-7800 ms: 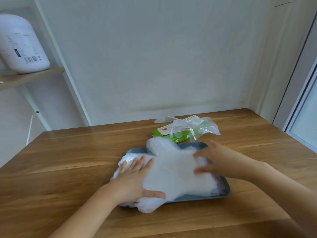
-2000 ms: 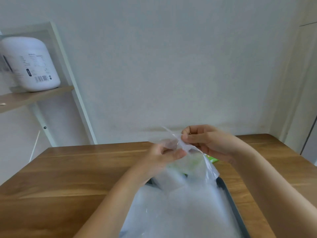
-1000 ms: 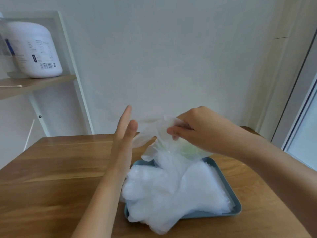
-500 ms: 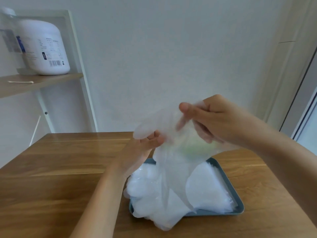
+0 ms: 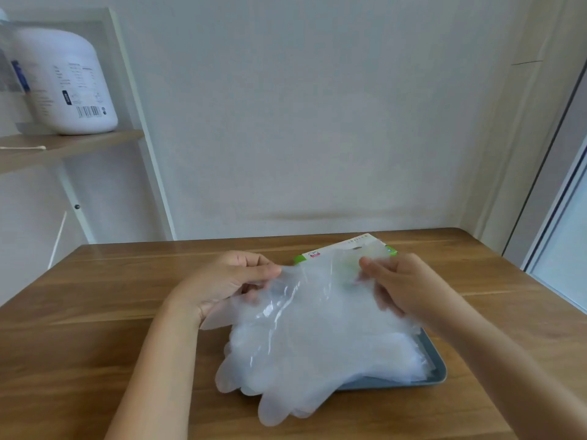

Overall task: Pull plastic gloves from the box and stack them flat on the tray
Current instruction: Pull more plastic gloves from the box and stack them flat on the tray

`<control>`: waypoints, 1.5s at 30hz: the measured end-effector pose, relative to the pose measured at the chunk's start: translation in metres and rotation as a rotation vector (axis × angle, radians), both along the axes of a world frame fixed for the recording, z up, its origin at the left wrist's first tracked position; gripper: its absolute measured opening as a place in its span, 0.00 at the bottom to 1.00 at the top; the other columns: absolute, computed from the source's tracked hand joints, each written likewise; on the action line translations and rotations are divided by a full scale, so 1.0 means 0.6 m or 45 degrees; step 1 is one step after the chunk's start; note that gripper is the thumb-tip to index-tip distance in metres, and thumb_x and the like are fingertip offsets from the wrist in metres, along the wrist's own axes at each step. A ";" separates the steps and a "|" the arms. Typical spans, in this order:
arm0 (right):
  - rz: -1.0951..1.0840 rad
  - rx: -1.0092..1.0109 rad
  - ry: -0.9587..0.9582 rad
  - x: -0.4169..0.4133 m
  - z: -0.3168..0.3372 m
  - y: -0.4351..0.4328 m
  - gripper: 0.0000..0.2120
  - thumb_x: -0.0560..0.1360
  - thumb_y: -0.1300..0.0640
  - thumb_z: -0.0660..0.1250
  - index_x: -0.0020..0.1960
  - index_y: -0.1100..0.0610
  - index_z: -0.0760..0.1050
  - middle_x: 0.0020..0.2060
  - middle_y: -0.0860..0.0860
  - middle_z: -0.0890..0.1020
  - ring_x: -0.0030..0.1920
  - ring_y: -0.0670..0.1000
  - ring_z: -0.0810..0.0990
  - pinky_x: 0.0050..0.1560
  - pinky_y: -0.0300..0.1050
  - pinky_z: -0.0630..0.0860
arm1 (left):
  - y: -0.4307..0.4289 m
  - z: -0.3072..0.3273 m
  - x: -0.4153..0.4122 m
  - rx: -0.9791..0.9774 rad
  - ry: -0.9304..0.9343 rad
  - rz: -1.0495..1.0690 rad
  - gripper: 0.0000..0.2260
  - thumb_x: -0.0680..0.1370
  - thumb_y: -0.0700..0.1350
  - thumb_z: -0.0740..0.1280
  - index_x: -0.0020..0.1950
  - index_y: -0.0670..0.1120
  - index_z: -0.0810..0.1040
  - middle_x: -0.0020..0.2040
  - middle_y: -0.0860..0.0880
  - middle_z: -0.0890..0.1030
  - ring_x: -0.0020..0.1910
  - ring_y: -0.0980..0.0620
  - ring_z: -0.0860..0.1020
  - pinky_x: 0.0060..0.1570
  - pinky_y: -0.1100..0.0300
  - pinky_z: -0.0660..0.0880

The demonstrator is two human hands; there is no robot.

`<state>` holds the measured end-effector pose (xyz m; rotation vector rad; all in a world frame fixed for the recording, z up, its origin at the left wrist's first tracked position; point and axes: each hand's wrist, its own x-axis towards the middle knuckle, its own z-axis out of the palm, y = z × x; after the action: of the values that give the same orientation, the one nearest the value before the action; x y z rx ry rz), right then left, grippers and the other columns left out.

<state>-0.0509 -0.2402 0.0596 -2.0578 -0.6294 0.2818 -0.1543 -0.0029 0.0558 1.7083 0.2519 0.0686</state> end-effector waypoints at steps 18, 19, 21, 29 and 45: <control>-0.158 -0.495 -0.359 0.056 -0.128 0.011 0.15 0.78 0.47 0.62 0.37 0.55 0.76 0.31 0.52 0.81 0.31 0.51 0.76 0.36 0.45 0.74 | -0.136 -0.061 0.059 1.061 -0.427 -0.234 0.04 0.75 0.41 0.70 0.45 0.48 0.84 0.42 0.56 0.83 0.44 0.61 0.78 0.46 0.70 0.72; -0.169 -0.514 -0.373 0.056 -0.131 0.012 0.15 0.78 0.47 0.63 0.38 0.55 0.76 0.31 0.51 0.79 0.33 0.52 0.77 0.35 0.45 0.72 | -0.147 -0.074 0.063 1.146 -0.366 -0.306 0.05 0.75 0.42 0.70 0.48 0.48 0.84 0.45 0.55 0.84 0.46 0.60 0.79 0.48 0.68 0.73; -0.177 -0.566 -0.425 0.055 -0.136 0.012 0.14 0.77 0.46 0.63 0.41 0.55 0.77 0.31 0.48 0.75 0.38 0.53 0.77 0.32 0.42 0.67 | -0.155 -0.093 0.069 1.327 -0.230 -0.384 0.08 0.75 0.44 0.68 0.53 0.49 0.83 0.50 0.52 0.84 0.48 0.57 0.79 0.50 0.63 0.74; 0.177 -0.291 -1.028 0.021 -0.136 -0.012 0.11 0.65 0.58 0.76 0.44 0.52 0.76 0.41 0.46 0.75 0.42 0.46 0.75 0.41 0.33 0.64 | -0.176 -0.092 0.071 1.622 -0.082 -0.379 0.07 0.75 0.43 0.64 0.40 0.47 0.80 0.38 0.43 0.78 0.38 0.46 0.74 0.33 0.57 0.63; 0.701 -1.126 -0.504 0.065 -0.105 -0.071 0.45 0.70 0.29 0.60 0.77 0.42 0.39 0.76 0.39 0.40 0.65 0.37 0.35 0.63 0.37 0.32 | -0.131 -0.111 0.082 1.782 0.270 -0.293 0.48 0.69 0.76 0.56 0.80 0.49 0.51 0.80 0.43 0.43 0.77 0.46 0.34 0.71 0.41 0.29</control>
<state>-0.0119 -0.2829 -0.0035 -2.7684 -1.5291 0.5445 -0.1053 -0.0815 -0.0108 3.1346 0.1502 -0.1498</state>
